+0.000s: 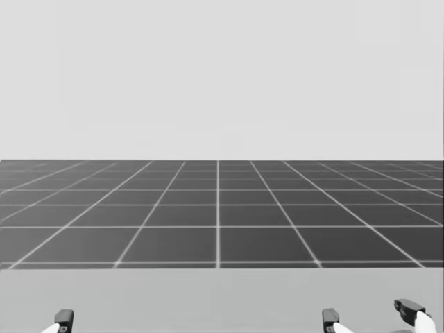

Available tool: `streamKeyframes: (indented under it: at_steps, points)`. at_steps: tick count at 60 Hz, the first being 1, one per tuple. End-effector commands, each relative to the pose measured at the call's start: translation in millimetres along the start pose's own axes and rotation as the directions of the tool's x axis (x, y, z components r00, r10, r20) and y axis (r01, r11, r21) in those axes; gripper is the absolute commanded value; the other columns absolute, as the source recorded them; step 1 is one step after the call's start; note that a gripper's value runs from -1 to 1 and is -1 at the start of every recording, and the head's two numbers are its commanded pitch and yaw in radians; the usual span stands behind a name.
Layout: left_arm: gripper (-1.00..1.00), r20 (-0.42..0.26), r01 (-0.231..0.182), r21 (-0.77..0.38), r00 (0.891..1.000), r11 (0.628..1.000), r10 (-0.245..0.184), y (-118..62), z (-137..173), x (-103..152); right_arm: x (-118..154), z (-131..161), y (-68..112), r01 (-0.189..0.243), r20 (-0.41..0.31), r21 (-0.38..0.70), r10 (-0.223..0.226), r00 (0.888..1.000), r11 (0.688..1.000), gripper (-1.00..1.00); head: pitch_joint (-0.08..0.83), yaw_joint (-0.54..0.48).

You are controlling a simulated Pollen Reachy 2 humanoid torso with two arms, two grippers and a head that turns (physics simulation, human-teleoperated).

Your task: Lift the tuna fish can off the table.

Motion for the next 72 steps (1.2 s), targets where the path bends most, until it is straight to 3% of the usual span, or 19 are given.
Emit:
streamKeyframes:
  at_steps: [1, 10, 13, 38, 50, 60, 70, 72]
  points:
    - [-1.00, 0.001, 0.008, 0.003, 1.000, 1.000, -0.008, -0.8, 0, -1, 0, 2, 1.6, 0.016, -0.014, -0.017, -0.017, 1.000, 1.000, -1.00, 0.001, -0.01]
    - [-1.00, 0.002, 0.010, 0.005, 1.000, 1.000, -0.010, -1.8, 1, -1, 3, 1, -0.2, -0.013, -0.011, -0.026, 0.013, 1.000, 1.000, -1.00, 0.055, -0.01]
    - [-1.00, 0.002, 0.011, 0.005, 1.000, 1.000, -0.011, -2.0, 1, -1, 3, 1, -1.0, -0.006, -0.008, -0.034, 0.005, 1.000, 0.999, -1.00, 0.085, -0.01]
    - [-1.00, 0.003, 0.027, 0.006, 1.000, 1.000, -0.027, -2.0, 0, -2, 2, 0, -1.6, -0.039, -0.005, -0.043, 0.039, 0.999, 0.998, -1.00, 0.447, -0.02]
    - [-1.00, 0.017, 0.033, 0.006, 0.999, 0.999, -0.033, -1.5, -1, -1, 2, 0, -1.4, -0.036, -0.009, -0.031, 0.036, 0.999, 0.999, -1.00, 0.594, -0.04]
    - [-1.00, 0.022, 0.034, 0.004, 0.999, 0.999, -0.034, -1.9, -1, -1, 3, 0, -1.4, -0.035, -0.009, -0.020, 0.035, 0.999, 0.999, -1.00, 0.661, -0.03]
    - [-1.00, 0.023, 0.030, 0.005, 0.999, 1.000, -0.030, -1.8, -1, -1, 21, 13, -1.2, -0.001, 0.023, 0.014, 0.000, 1.000, 1.000, -1.00, 0.703, -0.02]
    - [-1.00, 0.023, 0.031, 0.005, 0.999, 1.000, -0.031, -1.8, -1, -2, 28, 21, -0.6, 0.025, 0.027, 0.041, -0.026, 0.999, 0.999, -1.00, 0.702, -0.02]
